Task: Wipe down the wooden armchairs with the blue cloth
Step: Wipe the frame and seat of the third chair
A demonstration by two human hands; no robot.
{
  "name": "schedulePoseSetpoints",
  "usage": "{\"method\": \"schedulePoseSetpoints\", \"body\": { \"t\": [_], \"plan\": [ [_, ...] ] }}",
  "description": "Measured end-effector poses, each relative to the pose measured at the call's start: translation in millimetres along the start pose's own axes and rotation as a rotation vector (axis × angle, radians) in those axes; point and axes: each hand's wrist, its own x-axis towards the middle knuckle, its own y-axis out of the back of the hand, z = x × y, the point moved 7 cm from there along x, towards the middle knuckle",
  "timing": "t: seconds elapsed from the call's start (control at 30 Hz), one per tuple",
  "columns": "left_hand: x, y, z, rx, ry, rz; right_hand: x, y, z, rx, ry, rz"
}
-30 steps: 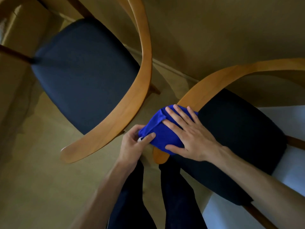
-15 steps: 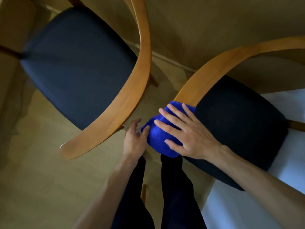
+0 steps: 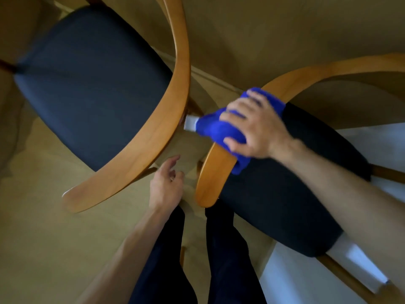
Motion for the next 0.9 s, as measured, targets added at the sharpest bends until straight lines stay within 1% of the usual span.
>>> {"method": "schedulePoseSetpoints", "body": {
  "t": [0.07,0.1,0.2,0.23,0.3,0.37,0.4,0.47,0.53,0.6,0.67,0.77,0.83,0.9],
  "plan": [
    [0,-6,9,-0.010,-0.061,-0.021,4,11,36,-0.058,-0.119,0.025],
    [-1,-9,13,-0.016,-0.090,-0.041,4,13,44,-0.078,-0.161,0.027],
    [-4,-14,21,-0.034,-0.140,-0.053,3,11,27,-0.099,-0.241,0.009],
    [-6,-12,23,-0.058,-0.138,-0.036,3,7,11,-0.088,-0.216,-0.015],
    [-8,-5,25,-0.164,-0.128,0.001,-4,-6,-38,-0.028,-0.087,-0.063],
    [-7,2,25,-0.288,-0.074,0.006,-22,-24,-93,0.065,0.035,-0.095],
    [-6,5,24,-0.308,-0.046,-0.004,-32,-32,-117,0.102,0.086,-0.118],
    [-5,6,25,-0.250,-0.029,-0.037,-48,-44,-148,0.135,0.179,-0.155],
    [-3,5,27,-0.210,-0.025,-0.054,-50,-46,-148,0.151,0.263,-0.154],
    [1,3,31,-0.207,-0.015,-0.052,-40,-41,-131,0.153,0.319,-0.133],
    [5,2,34,-0.201,-0.011,-0.060,-23,-28,-95,0.139,0.282,-0.060],
    [8,-4,41,-0.189,-0.066,-0.107,1,-1,3,0.063,0.037,0.057],
    [10,-10,49,-0.157,-0.117,-0.133,4,19,64,-0.014,-0.122,0.052],
    [13,-17,60,-0.142,-0.161,-0.139,3,29,92,-0.059,-0.229,0.028]
  ]
}}
